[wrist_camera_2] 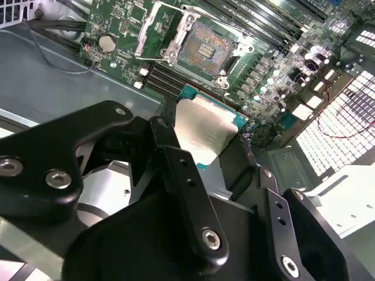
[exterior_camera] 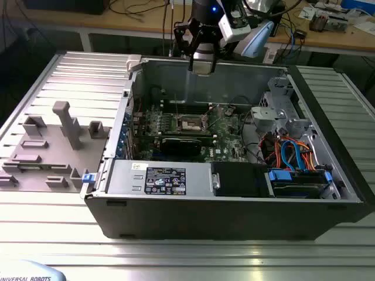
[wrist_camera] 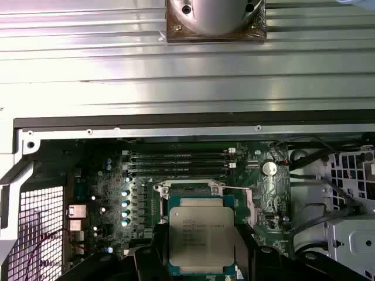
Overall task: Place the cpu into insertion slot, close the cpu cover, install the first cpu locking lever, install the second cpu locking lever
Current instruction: 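Place the cpu into insertion slot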
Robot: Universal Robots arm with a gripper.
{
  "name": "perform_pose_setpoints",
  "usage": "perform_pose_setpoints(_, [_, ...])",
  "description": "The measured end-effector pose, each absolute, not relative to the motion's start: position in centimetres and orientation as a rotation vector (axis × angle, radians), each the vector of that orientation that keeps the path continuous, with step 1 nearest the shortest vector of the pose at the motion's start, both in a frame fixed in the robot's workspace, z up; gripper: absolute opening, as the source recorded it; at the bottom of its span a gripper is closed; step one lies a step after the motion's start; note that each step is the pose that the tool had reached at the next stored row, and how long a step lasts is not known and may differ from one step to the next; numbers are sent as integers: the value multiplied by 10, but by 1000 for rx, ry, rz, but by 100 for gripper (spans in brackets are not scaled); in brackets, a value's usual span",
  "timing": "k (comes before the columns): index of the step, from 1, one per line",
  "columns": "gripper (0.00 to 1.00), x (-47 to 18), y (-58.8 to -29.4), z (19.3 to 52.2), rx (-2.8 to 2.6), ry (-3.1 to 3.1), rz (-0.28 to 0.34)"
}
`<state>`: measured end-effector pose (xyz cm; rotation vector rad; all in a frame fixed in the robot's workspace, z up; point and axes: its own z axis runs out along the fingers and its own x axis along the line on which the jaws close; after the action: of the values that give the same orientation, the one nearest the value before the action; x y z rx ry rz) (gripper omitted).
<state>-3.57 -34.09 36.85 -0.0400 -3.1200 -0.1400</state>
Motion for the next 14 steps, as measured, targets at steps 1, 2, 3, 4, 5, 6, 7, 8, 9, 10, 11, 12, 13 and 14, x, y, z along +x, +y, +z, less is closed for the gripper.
perform_pose_setpoints(1, [54,-36,-341,368,-40,-3120,-140])
perform_pose_setpoints(2, [54,-36,-341,368,-40,-3120,-140])
perform_pose_setpoints(3, [54,-36,-341,368,-40,-3120,-140])
perform_pose_setpoints(4, [54,-36,-341,368,-40,-3120,-140])
perform_pose_setpoints(5, [54,-36,-341,368,-41,-3120,-140])
perform_pose_setpoints(6, [54,-36,-341,368,-47,-3120,-140])
perform_pose_setpoints(7, [54,-36,-341,368,-59,-3120,-140])
perform_pose_setpoints(8, [54,-36,-341,368,-79,-3120,-140])
perform_pose_setpoints(9, [54,-36,-341,368,-96,-3120,-141])
perform_pose_setpoints(10, [54,-36,-341,368,-104,-3120,-141])
perform_pose_setpoints(11, [54,-36,-341,368,-107,-3120,-141])
perform_pose_setpoints(12, [54,-36,-341,368,-108,-3120,-141])
perform_pose_setpoints(13, [54,-36,-341,368,-108,-3120,-141])
perform_pose_setpoints(14, [54,-36,-341,368,-108,-3120,-141])
